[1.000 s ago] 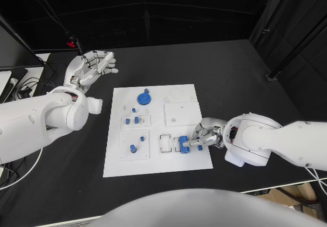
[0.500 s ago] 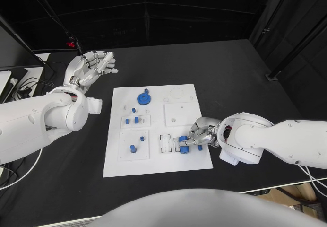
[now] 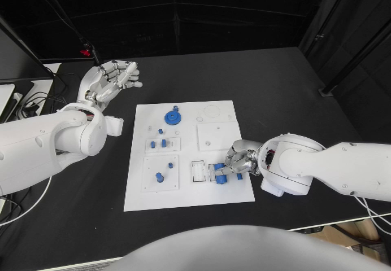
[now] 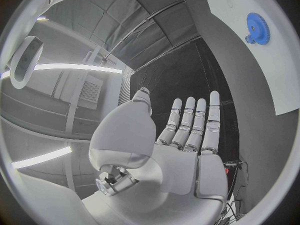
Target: Assemble the parts on the task board
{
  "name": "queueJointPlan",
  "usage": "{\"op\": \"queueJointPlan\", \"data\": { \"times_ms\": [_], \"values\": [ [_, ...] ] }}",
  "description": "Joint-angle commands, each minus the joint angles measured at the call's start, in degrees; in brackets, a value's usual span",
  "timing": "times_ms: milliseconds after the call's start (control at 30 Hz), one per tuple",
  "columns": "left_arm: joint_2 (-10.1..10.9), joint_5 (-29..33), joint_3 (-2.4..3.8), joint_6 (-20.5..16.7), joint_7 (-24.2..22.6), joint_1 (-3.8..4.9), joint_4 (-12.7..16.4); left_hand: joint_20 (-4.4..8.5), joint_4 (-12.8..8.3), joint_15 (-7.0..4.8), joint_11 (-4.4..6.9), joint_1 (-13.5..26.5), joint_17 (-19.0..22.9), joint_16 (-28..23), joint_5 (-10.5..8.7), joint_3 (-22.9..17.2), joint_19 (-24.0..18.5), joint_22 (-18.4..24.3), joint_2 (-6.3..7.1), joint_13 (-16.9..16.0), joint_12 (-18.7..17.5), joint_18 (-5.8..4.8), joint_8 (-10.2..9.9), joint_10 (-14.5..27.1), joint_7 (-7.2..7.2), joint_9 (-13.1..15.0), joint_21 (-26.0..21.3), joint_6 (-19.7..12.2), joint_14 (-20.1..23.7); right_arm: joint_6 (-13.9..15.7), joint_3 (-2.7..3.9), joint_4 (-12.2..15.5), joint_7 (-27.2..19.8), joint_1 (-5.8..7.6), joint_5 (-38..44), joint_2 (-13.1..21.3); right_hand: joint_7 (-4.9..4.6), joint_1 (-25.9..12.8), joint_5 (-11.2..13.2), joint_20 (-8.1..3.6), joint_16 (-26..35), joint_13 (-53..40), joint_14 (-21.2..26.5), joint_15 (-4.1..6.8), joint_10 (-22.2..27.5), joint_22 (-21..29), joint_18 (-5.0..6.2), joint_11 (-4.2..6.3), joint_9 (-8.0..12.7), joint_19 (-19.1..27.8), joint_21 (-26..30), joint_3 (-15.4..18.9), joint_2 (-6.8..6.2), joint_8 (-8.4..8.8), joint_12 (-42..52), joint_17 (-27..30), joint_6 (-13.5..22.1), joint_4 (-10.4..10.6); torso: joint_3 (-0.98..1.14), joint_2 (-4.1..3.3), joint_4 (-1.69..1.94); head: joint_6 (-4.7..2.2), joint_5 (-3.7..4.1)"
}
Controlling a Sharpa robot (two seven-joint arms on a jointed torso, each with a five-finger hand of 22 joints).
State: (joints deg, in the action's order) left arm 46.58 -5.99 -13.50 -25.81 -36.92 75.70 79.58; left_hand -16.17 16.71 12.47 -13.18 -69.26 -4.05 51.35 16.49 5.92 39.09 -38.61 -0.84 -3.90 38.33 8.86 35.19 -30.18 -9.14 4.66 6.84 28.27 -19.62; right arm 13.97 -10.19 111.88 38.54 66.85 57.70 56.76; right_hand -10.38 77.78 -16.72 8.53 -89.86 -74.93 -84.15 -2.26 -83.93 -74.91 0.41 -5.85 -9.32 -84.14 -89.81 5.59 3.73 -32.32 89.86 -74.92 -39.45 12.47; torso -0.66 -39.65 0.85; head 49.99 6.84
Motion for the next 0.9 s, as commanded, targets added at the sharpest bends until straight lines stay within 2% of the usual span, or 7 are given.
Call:
{"op": "queueJointPlan", "data": {
  "times_ms": [33, 200, 300, 500, 600, 767, 900],
  "values": [
    [0.1, 0.0, 0.04, 0.6, -0.3, 0.08, 0.1, -0.06, 0.0, -0.29, 0.1, 0.1, 0.0, 0.3, 0.23, 0.2, 0.2, -0.1, -0.64, 0.0, 0.3, -0.43, 0.2, 0.4, -6.29, -0.1, 0.3, -0.5, 0.2, -1.2, -0.32, 0.0, 0.2, -0.36, 0.4, -0.2, 0.58, 2.0, 0.6, 0.19, -0.1, -15.1, -5.9, -0.16, -6.1, -15.1, -0.41, -0.17, 1.1, -5.9, -0.2, -0.8, 0.97, 0.46, 0.1, -15.1, 0.0, -1.1, -0.03, 0.02, -0.01, 0.01, -0.07],
    [0.1, 0.0, 0.04, 0.6, -0.3, 0.08, 0.1, -0.06, 0.0, -0.29, 0.1, 0.1, 0.0, 0.3, 0.23, 0.2, 0.2, -0.1, -0.64, 0.0, 0.3, -0.43, 0.2, 0.4, -6.29, -0.1, 0.3, -0.5, 0.2, 0.0, -0.32, -0.1, -0.6, -0.38, 0.5, -0.1, 0.87, 4.2, 0.8, 0.0, -0.1, -15.1, -5.9, 0.02, -6.1, -15.1, -0.41, 0.13, 1.6, -5.9, -0.2, -2.7, 1.94, 1.22, 0.1, -15.1, -1.7, -2.2, -0.06, 0.1, -0.07, 0.01, -0.03],
    [0.1, 0.0, 0.04, 0.6, -0.3, 0.08, 0.1, -0.06, 0.0, -0.29, 0.1, 0.1, 0.0, 0.3, 0.23, 0.2, 0.2, -0.1, -0.64, 0.0, 0.3, -0.43, 0.2, 0.4, -6.29, -0.1, 0.3, -0.5, 0.2, 1.0, -0.32, 0.0, -1.3, -0.4, 0.3, 0.0, 1.29, 5.0, 0.8, -0.15, -0.1, -15.1, -5.9, 0.21, -6.1, -15.1, -0.41, 0.48, 2.1, -5.9, -0.2, -3.6, 2.16, 1.98, 0.1, -15.1, -2.9, -2.7, -0.03, 0.06, 0.01, 0.01, 0.02],
    [0.1, 0.0, 0.04, 0.7, -0.3, 0.08, 0.0, -0.06, 0.0, -0.29, 0.1, 0.1, 0.0, 0.3, 0.23, 0.2, 0.2, -0.1, -0.64, 0.0, 0.3, -0.43, 0.2, 0.4, -6.29, -0.1, 0.3, -0.5, 0.2, 3.7, -0.32, 0.0, -3.3, -0.42, -2.9, 0.2, 1.86, 5.1, 0.8, -0.53, -0.1, -15.1, -5.9, 0.65, -6.1, -15.1, -0.41, 0.96, 3.1, -5.9, -0.2, -4.4, 1.22, 4.19, 0.1, -15.1, -4.4, -2.9, -0.04, 0.09, 0.0, 0.01, 0.02],
    [0.1, 0.0, 0.04, 0.7, -0.3, 0.08, 0.0, -0.06, 0.0, -0.29, 0.1, 0.1, 0.0, 0.3, 0.23, 0.2, 0.2, -0.1, -0.64, 0.0, 0.3, -0.43, 0.2, 0.4, -6.29, -0.1, 0.3, -0.5, 0.2, 4.6, -0.33, -0.1, -4.0, -0.44, -4.9, 0.2, 1.55, 4.2, 0.9, -0.6, -0.1, -15.1, -5.9, 0.65, -6.1, -15.1, -0.41, 0.78, 3.6, -5.9, -0.2, -4.1, 0.26, 5.39, 0.1, -15.1, -4.8, -2.5, -0.03, 0.1, 0.02, 0.01, 0.04],
    [0.1, 0.0, 0.04, 0.7, -0.2, 0.07, 0.0, -0.06, 0.0, -0.29, 0.1, 0.1, 0.0, 0.3, 0.23, 0.2, 0.2, -0.1, -0.64, 0.0, 0.3, -0.43, 0.2, 0.4, -6.29, -0.1, 0.3, -0.5, 0.2, 5.2, -0.33, -0.2, -4.4, -0.45, -6.8, 0.2, 1.64, 4.2, 0.8, -0.59, -0.1, -15.1, -5.9, 0.6, -6.1, -15.1, -0.41, 0.8, 3.8, -5.9, -0.2, -4.4, 0.01, 5.94, 0.1, -15.1, -5.2, -2.7, -0.03, 0.09, 0.1, 0.01, 0.06],
    [0.1, 0.0, 0.04, 0.7, -0.2, 0.07, 0.0, -0.06, 0.0, -0.29, 0.1, 0.1, 0.0, 0.3, 0.23, 0.2, 0.2, -0.1, -0.64, 0.0, 0.3, -0.43, 0.2, 0.4, -6.29, -0.1, 0.3, -0.5, 0.2, 5.3, -0.33, -0.5, -4.3, -0.46, -7.3, 0.1, 1.58, 4.4, 0.8, -0.6, -0.1, -15.1, -5.9, 0.62, -6.1, -15.1, -0.41, 0.81, 4.0, -5.9, -0.2, -4.5, -0.12, 6.28, 0.1, -15.1, -5.3, -2.8, -0.04, 0.11, -0.02, 0.01, 0.05]
  ]
}}
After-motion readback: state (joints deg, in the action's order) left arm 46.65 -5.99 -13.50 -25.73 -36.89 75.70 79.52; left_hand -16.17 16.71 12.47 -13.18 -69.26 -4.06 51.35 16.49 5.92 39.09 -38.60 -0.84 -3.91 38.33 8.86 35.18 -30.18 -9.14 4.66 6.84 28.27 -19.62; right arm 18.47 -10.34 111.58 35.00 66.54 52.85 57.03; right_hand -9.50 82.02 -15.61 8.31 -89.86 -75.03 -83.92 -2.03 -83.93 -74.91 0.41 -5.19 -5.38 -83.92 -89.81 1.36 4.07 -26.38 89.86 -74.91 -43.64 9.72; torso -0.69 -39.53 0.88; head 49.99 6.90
